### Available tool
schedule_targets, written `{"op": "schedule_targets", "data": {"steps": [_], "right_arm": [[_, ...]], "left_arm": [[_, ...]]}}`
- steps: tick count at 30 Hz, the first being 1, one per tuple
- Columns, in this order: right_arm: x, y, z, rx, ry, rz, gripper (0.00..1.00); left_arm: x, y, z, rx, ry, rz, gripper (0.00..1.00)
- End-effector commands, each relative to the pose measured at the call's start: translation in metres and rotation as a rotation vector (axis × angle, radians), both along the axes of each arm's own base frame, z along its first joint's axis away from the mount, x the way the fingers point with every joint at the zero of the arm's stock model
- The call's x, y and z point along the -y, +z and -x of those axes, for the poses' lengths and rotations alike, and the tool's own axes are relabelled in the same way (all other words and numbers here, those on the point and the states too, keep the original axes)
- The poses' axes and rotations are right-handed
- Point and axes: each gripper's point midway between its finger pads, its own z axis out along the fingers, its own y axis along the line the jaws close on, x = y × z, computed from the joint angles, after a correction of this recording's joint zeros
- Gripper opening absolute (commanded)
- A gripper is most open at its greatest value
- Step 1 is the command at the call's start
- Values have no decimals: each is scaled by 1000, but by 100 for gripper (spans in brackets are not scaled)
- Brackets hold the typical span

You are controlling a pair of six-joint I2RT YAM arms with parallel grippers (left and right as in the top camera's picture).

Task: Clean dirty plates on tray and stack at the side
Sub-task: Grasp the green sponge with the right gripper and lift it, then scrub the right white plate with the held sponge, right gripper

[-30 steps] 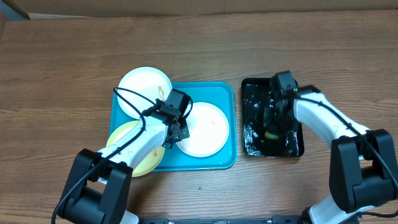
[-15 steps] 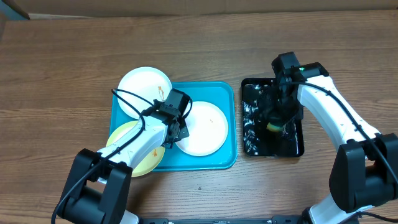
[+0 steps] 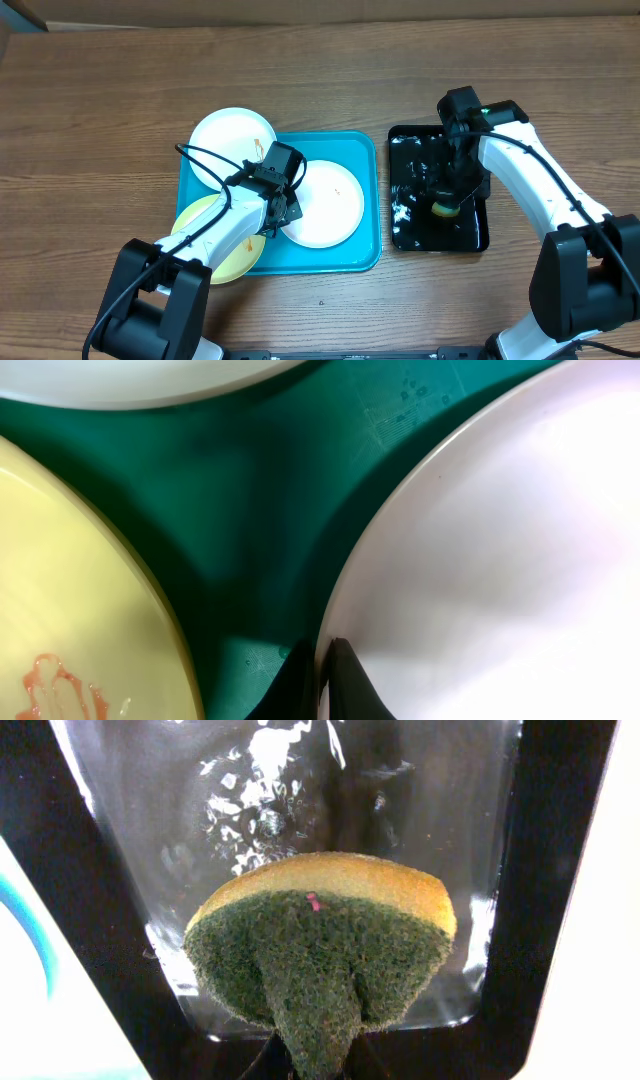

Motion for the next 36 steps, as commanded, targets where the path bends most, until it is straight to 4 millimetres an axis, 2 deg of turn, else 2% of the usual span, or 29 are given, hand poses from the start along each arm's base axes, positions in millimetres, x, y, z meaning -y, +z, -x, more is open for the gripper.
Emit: {"op": "schedule_targets", "data": {"steps": [1,5,12,15,17,21,24,29,33,36], "right_arm": [[-9,3,0,3,12,-41,4],[-30,6,2,-7,60,-164,4],[-28,5,1,-8,31,-148,4],[-38,8,2,-16,29,-205,4],[-53,11,3,-18,40,-283,4],[-100,25,2,0,96,-489,4],[-128,29,4,30,176,-530,4],[-172,23,12,125,357,-454,4],[-177,13,3,260,388,-224,4],[-180,13,-4,358,402,-94,4]], "left_arm": [[-13,-8,4,-14,20,-53,4],[-13,-8,4,-15,19,-53,4],[-13,-8,4,-16,18,-51,4],[-12,-8,4,-14,19,-50,4],[-12,-8,3,-13,19,-49,4],[-10,-8,3,-11,17,-40,4],[-10,-8,3,-11,17,-40,4],[-11,-8,3,-13,-2,-45,4],[-11,-8,3,-13,-2,-45,4],[-11,-8,3,-13,-2,-45,4]]}}
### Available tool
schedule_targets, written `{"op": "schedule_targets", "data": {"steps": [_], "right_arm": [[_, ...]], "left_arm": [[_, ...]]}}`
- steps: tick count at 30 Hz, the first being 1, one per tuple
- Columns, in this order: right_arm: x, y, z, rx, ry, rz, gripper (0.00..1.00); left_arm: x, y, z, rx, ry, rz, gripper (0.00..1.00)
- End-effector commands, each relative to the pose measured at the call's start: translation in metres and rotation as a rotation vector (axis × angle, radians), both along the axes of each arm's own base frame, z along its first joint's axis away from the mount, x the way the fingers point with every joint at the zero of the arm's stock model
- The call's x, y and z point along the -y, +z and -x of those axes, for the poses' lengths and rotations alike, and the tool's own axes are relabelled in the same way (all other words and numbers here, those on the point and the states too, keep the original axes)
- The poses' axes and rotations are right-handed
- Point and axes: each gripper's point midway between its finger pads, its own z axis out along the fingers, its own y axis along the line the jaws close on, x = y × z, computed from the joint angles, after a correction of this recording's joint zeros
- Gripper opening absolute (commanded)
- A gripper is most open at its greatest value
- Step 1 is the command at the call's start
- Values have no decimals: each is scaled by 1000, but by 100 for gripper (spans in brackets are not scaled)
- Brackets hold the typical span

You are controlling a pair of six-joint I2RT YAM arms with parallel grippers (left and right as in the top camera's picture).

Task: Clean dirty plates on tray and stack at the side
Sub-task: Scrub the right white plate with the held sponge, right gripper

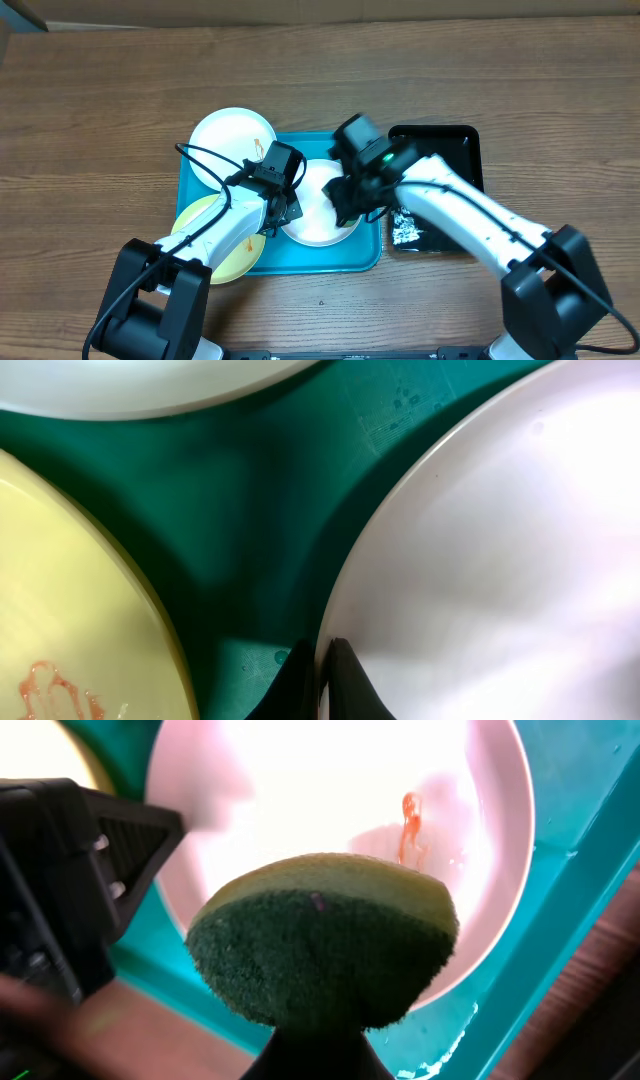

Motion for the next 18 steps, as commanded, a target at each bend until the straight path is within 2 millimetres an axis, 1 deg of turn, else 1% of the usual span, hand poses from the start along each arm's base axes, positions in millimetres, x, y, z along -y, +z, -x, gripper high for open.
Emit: {"op": "schedule_targets", "data": {"steps": [1,4,6,10,15,18], "right_arm": [[12,2,-24,211,-76,186,4],[7,5,-31,296,-75,227,4],[7,4,-34,311,-108,236,4],[7,-5,-35,288,-149,236,4],[-4,-20,-28,222,-123,200,4],[-4,-29,-29,210,-122,212,10]], "left_arm": [[-11,-8,5,-21,2,-49,4],[-11,-8,5,-21,2,-49,4],[-12,-8,6,-23,2,-50,4],[-13,-8,6,-26,2,-55,4],[-13,-8,6,-25,3,-55,4],[-13,-8,6,-26,3,-55,4]]}}
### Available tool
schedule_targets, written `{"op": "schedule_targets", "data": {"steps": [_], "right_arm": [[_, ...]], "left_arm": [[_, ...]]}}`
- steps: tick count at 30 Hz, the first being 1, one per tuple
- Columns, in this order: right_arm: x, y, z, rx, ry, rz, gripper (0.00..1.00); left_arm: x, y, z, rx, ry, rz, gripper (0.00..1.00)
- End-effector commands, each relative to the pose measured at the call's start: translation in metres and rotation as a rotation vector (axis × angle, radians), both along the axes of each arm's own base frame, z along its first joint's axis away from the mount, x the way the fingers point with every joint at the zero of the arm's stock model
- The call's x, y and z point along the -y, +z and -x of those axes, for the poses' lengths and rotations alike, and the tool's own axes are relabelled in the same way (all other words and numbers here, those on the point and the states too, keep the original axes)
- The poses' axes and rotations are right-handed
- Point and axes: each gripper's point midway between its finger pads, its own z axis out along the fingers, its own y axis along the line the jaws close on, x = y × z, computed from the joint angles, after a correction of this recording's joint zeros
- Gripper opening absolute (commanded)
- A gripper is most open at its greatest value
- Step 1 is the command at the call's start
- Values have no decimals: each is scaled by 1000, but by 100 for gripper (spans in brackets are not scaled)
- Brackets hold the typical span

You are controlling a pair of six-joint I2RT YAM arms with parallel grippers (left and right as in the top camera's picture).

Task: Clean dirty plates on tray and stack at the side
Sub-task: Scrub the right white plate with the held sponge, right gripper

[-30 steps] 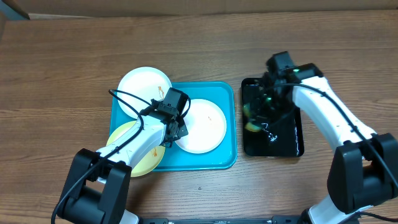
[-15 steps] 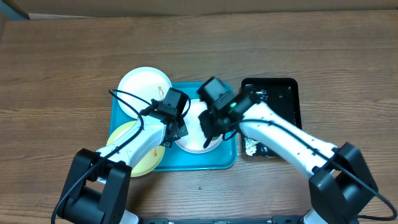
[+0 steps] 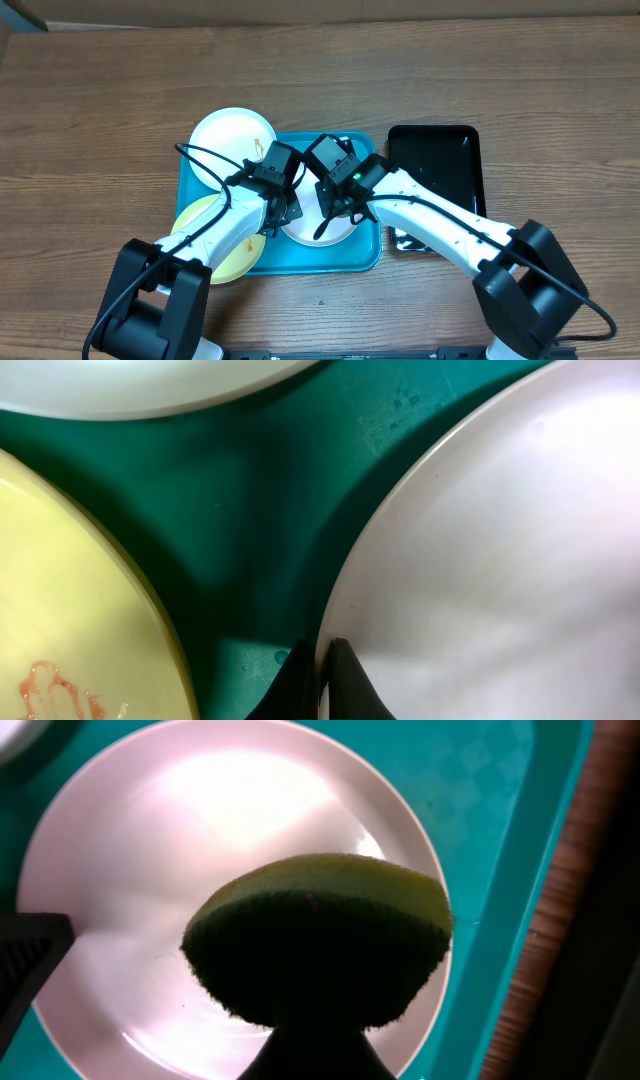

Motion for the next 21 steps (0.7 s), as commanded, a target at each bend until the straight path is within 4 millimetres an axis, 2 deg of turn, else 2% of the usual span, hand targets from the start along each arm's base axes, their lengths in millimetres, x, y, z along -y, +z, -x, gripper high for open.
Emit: {"op": "schedule_targets", "data": {"steps": [1,7,11,13,15,18,21], "right_arm": [[-2,-10,-3,-16,-19,-4,11],[3,-31,-4,-74,-36,6,12],[3,-33,-6,-90,-42,-11,12],[3,-33,-8,-86,-45,-19,16],[3,-33,-9,-82,-45,-21,25],[3,-32,-10,-78,-43,-20,33],[4,-32,-10,-76,-40,-14,57]], "left_arm": [[-13,-8,6,-25,3,-55,4],[-13,-8,7,-26,3,-59,4],[-13,-8,7,-27,3,-59,4],[-13,-8,7,-26,4,-59,4],[-13,-8,7,-26,4,-59,4],[-13,-8,7,-26,3,-59,4],[-13,-8,7,-27,3,-59,4]]}}
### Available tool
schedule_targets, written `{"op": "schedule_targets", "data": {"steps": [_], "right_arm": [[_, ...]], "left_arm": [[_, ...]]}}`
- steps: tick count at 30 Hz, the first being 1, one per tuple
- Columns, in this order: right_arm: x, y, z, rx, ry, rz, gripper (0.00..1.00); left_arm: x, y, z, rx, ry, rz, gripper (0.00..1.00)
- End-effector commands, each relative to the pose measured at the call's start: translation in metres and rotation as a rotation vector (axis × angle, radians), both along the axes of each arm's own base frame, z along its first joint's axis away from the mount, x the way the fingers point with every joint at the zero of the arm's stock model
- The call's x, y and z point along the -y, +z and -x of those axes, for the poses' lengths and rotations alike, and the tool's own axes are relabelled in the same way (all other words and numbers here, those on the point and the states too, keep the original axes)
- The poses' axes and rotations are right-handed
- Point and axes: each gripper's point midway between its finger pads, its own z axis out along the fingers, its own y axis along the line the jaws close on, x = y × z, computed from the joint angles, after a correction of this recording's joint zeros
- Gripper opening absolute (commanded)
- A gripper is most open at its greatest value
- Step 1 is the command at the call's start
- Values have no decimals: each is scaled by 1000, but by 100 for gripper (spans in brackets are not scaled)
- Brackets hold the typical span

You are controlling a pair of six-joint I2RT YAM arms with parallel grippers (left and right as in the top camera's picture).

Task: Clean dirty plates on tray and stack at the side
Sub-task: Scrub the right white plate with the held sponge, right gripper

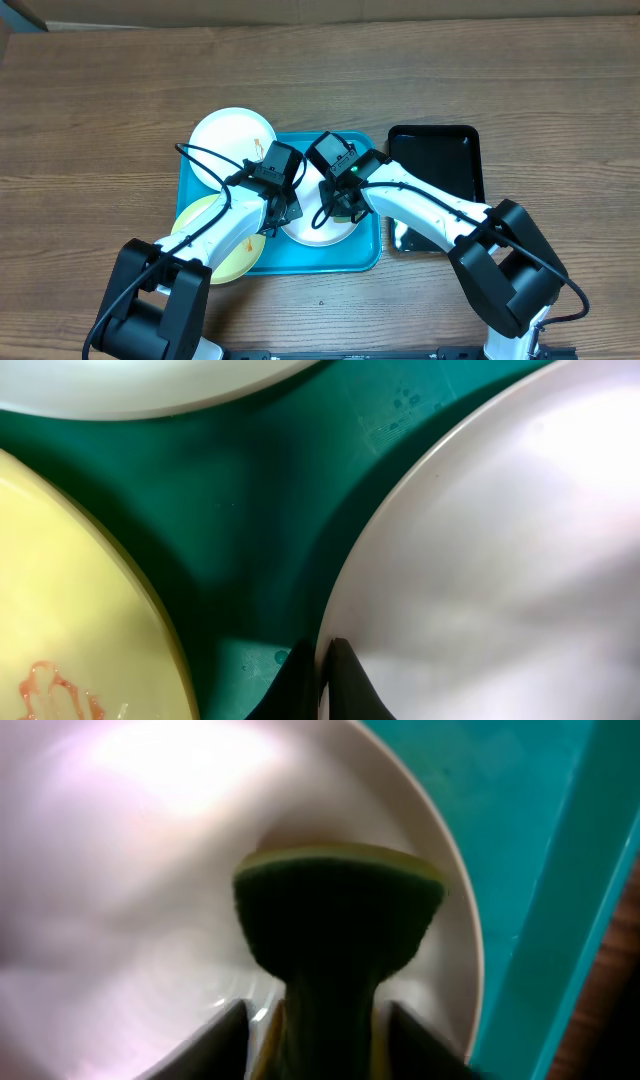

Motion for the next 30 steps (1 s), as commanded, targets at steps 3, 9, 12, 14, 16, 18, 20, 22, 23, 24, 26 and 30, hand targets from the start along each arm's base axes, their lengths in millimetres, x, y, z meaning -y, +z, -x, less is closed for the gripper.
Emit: {"op": "schedule_targets", "data": {"steps": [3,9,12,14,16,18,20,22,23,24,26,30], "right_arm": [[-1,5,-5,16,-1,-10,63],[-2,1,-5,14,0,-7,52],[2,-5,-7,17,-6,22,31],[5,-9,-10,31,-12,44,22],[5,-10,-13,43,-14,47,15],[4,-11,-14,47,-15,44,9],[5,-10,-16,55,-18,49,7],[5,-10,-16,56,-18,51,7],[5,-10,-16,55,-18,51,7],[6,-10,-15,53,-18,53,7],[8,-11,-14,49,-19,61,7],[12,-22,-9,44,-25,62,4]], "left_arm": [[-13,-8,7,-26,3,-59,4],[-13,-8,7,-26,4,-58,4],[-13,-8,7,-26,4,-58,4],[-13,-8,7,-26,3,-59,4],[-13,-8,7,-26,3,-59,4],[-13,-8,7,-26,3,-59,4],[-13,-8,7,-27,3,-59,4],[-13,-8,7,-27,3,-59,4],[-13,-8,7,-27,3,-59,4],[-13,-8,7,-27,3,-59,4],[-13,-8,7,-26,4,-59,4],[-13,-8,7,-26,3,-59,4]]}}
